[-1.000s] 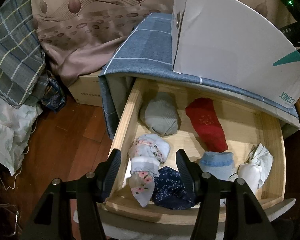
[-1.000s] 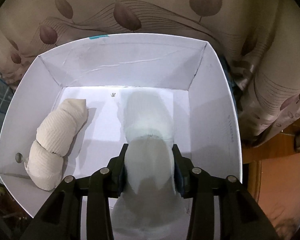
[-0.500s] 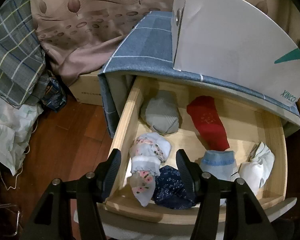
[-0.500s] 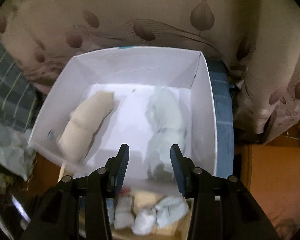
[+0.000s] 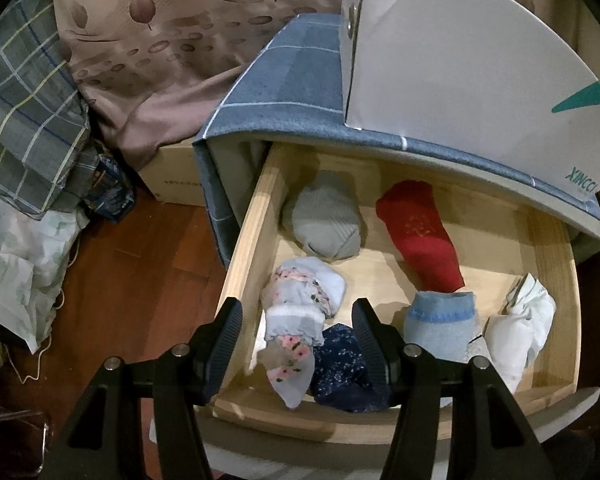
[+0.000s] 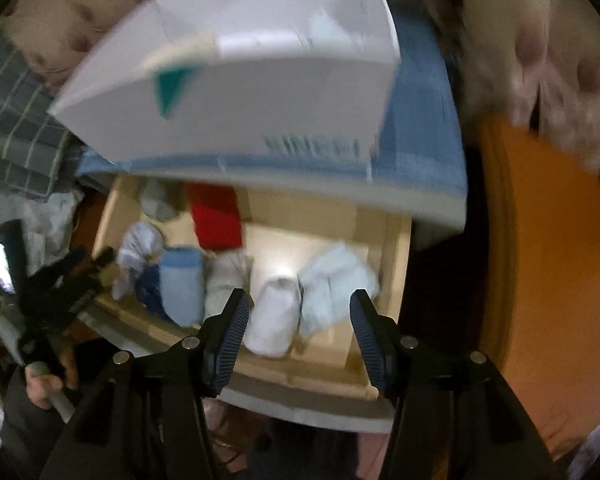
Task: Take underwear out of drawer
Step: 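Move the right gripper back down toward the pale blue cloth in the drawer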
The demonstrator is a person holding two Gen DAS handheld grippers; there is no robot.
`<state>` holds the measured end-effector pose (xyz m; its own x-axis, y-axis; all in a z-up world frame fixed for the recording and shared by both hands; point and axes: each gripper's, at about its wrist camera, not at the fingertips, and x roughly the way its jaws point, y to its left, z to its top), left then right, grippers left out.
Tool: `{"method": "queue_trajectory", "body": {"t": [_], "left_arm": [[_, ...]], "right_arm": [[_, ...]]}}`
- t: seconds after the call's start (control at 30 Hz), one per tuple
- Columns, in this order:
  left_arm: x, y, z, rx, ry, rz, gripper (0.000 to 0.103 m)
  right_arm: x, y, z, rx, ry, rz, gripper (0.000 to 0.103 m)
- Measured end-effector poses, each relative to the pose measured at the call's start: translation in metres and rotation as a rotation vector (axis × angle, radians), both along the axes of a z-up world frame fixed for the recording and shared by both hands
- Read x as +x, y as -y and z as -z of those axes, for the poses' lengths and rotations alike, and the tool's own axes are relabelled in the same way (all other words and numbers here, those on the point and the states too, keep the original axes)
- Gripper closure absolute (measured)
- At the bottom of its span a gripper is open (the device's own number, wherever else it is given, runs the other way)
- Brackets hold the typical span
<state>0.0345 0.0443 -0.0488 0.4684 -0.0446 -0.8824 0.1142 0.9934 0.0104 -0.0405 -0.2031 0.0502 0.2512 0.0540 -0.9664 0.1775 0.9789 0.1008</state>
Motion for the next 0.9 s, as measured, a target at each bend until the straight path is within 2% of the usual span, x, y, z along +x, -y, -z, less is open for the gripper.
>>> {"method": "queue_trajectory", "body": {"t": [0.1,0.13,0.17,0.23,0.37,0.53,0.8,0.9], "left_arm": [[0.001,-0.001,0.001,-0.002,-0.002,-0.003,0.044],[0.001,-0.001,0.001,-0.001,-0.002,-0.004,0.044],[0.001,-0.001,0.000,-0.002,-0.002,-0.003,0.045],[0.000,-0.002,0.000,-0.002,0.000,0.000,0.045],[0.001,-0.002,0.000,-0.008,0.000,0.002,0.045],[0.001,-0.002,0.000,-0.010,0.003,0.003,0.045],[0.000,-0.004,-0.002,-0.032,0.005,0.001,0.045],[-0.001,-0.004,-0.003,-0.035,0.008,0.003,0.045]], "right_arm": [[-0.001,0.011,0.033,0.088,-0.068,0.080,0.052],[-0.001,0.013,0.042,0.106,-0.083,0.101,0.050],[0.000,0.016,0.052,0.121,-0.098,0.128,0.043],[0.004,0.022,0.066,0.126,-0.116,0.177,0.037],[0.006,0.030,0.091,0.142,-0.152,0.264,0.037],[0.013,0.035,0.114,0.148,-0.184,0.329,0.035],[0.022,0.033,0.145,0.099,-0.212,0.400,0.034],[0.025,0.032,0.153,0.082,-0.213,0.407,0.029]]}}
